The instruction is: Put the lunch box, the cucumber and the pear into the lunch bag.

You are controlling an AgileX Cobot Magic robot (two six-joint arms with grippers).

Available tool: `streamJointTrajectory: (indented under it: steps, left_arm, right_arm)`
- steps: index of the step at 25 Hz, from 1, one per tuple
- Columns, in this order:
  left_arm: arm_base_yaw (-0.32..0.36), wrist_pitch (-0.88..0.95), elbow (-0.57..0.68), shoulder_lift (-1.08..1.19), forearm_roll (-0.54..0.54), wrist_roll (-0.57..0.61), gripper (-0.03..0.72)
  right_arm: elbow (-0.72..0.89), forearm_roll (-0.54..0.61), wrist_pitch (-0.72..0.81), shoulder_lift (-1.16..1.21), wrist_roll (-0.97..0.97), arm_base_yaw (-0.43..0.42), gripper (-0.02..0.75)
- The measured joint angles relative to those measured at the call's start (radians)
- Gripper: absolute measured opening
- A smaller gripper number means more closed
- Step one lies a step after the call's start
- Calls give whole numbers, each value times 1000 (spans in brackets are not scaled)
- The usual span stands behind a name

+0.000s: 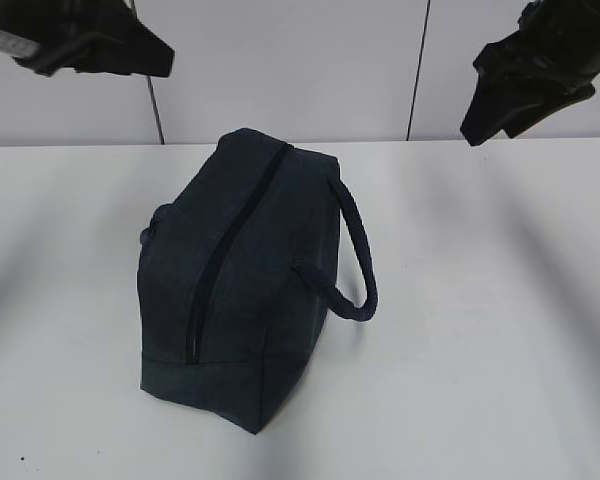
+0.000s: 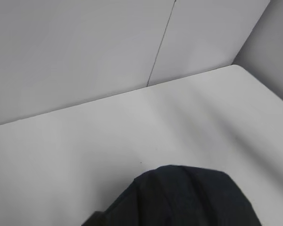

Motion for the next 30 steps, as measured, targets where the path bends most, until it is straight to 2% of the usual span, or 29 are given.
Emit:
streamJointTrajectory:
  steps: [6, 14, 20, 30]
  left_arm:
    - [43, 112, 0, -113, 262, -200, 351]
    - [48, 284, 0, -195, 535, -441, 351]
    - [48, 387, 0, -250, 610, -516, 351]
    - [48, 540, 0, -435, 649, -572, 351]
  right_arm:
    - [0, -109, 7, -54, 128, 0, 416]
    - [0, -172, 19, -193, 219, 0, 416]
    - [69, -181, 21, -364, 225, 0, 416]
    - [364, -228, 29, -759, 229, 0, 416]
